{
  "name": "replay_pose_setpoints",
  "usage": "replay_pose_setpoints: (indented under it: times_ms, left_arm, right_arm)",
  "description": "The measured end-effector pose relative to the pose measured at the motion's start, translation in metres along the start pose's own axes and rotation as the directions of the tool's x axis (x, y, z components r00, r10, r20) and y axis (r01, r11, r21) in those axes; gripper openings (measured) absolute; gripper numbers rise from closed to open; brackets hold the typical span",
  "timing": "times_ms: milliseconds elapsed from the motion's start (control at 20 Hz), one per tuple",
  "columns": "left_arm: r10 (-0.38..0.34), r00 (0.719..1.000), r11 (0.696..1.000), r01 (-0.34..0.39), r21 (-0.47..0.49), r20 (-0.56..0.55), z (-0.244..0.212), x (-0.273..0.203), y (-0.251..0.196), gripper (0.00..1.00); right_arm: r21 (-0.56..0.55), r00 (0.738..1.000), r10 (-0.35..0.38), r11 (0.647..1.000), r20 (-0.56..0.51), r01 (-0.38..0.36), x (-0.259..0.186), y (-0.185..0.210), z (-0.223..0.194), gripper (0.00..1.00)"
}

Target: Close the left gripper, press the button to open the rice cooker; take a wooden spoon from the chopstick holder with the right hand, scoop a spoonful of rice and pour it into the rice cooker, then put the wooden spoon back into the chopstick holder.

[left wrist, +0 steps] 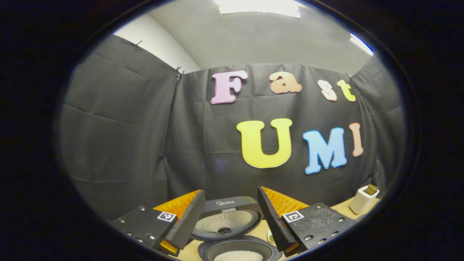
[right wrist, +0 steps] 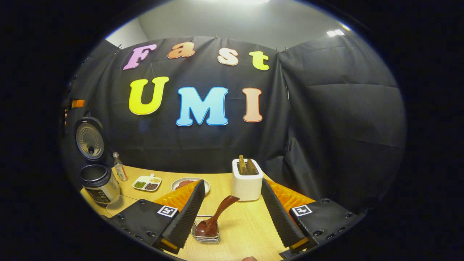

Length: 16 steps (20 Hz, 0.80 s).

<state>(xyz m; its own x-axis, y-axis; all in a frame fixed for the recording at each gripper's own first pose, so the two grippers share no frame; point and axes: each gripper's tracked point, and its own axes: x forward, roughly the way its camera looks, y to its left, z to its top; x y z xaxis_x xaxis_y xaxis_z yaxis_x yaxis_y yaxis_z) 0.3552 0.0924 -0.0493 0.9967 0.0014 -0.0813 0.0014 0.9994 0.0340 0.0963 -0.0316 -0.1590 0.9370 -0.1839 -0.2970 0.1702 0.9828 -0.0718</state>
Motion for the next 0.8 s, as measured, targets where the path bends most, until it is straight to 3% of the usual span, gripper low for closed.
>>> replay_pose_setpoints:
  times_ms: [50,150,200,350,450,600,650,750,800]
  left_arm:
    - [0.001,1.0,1.0,-0.001,-0.002,-0.009,-0.004,0.015,0.003,0.9]
    - [0.005,1.0,1.0,-0.005,-0.018,-0.025,-0.011,0.04,0.01,0.9]
    - [0.011,0.999,1.0,-0.012,-0.02,-0.038,-0.019,0.05,0.013,0.86]
    - [0.037,0.996,0.999,-0.037,-0.002,-0.076,-0.042,0.076,0.025,0.95]
    - [0.05,0.993,0.999,-0.049,0.01,-0.104,-0.056,0.085,0.028,0.91]
    - [0.05,0.989,0.998,-0.055,-0.029,-0.14,-0.071,0.085,0.031,0.86]
    - [0.049,0.99,0.997,-0.056,-0.051,-0.133,-0.071,0.083,0.031,0.93]
    - [0.044,0.991,0.997,-0.051,-0.058,-0.127,-0.073,0.074,0.027,0.89]
    - [0.04,0.991,0.998,-0.047,-0.051,-0.124,-0.074,0.069,0.022,0.93]
  right_arm:
    - [-0.003,1.0,-0.014,1.0,-0.007,0.014,0.002,0.0,-0.003,0.93]
    - [-0.012,0.999,-0.037,0.999,-0.02,0.037,0.005,0.001,-0.008,0.93]
    - [-0.012,0.999,-0.043,0.999,-0.021,0.042,0.005,0.003,-0.008,0.98]
    - [-0.005,0.999,-0.046,0.999,-0.004,0.046,0.007,0.007,-0.001,0.98]
    - [-0.012,0.999,-0.047,0.999,0.005,0.047,0.009,0.009,0.003,0.95]
    - [-0.02,0.999,-0.039,0.999,0.016,0.04,0.007,0.009,0.01,0.99]
    - [-0.021,0.999,-0.038,0.999,0.019,0.038,0.007,0.009,0.011,0.99]
    - [-0.019,0.999,-0.029,0.999,0.021,0.03,0.006,0.009,0.013,0.95]
    - [-0.017,1.0,-0.023,1.0,0.021,0.023,0.006,0.009,0.013,0.99]
